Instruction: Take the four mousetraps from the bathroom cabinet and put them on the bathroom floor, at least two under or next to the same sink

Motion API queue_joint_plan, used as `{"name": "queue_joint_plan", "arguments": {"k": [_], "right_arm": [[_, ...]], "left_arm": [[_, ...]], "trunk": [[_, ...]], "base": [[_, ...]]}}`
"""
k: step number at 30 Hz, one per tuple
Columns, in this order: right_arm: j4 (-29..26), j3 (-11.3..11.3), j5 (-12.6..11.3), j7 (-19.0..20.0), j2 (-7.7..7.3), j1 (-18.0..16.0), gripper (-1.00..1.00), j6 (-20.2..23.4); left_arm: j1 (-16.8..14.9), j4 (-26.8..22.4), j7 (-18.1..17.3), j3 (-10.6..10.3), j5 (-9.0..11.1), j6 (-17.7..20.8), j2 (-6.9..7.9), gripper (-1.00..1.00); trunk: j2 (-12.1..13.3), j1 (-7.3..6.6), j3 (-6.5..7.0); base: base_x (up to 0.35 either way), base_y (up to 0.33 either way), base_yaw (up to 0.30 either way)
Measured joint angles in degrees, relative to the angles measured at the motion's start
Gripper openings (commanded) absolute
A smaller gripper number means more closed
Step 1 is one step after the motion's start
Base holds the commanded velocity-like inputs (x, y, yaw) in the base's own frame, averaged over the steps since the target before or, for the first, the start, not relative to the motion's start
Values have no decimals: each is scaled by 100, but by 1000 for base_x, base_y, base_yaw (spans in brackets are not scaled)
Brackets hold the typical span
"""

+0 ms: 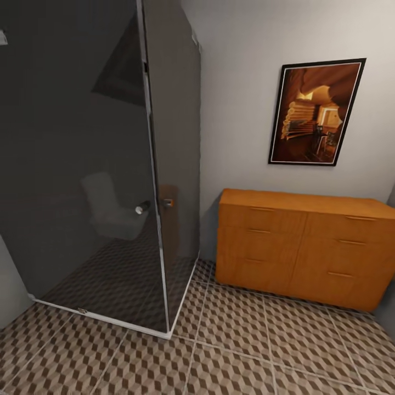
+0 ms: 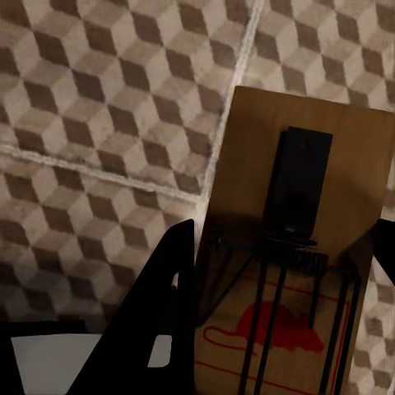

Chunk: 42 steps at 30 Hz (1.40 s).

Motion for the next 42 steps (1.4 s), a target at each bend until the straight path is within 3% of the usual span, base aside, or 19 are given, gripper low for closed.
{"name": "queue_joint_plan", "arguments": {"k": [13, 19, 22, 42], "right_arm": [[0, 0, 4, -5, -6, 4, -100, -3], [-4, 0, 8, -5, -7, 4, -100, -4], [-3, 0, 8, -3, -2, 4, -100, -4], [-6, 0, 8, -5, -9, 4, -100, -4]], "left_arm": [[86, 0, -131, 2, -9, 6, -4, -100], [154, 0, -870, 2, 6, 43, 48, -100], [160, 0, -1042, 7, 10, 94, 123, -100], [162, 0, -972, 9, 10, 113, 161, -100]], "trunk": [[0, 0, 0], [0, 0, 0], [0, 0, 0], [0, 0, 0]], "base": [[0, 0, 272], [0, 0, 272], [0, 0, 272], [0, 0, 272]]}}
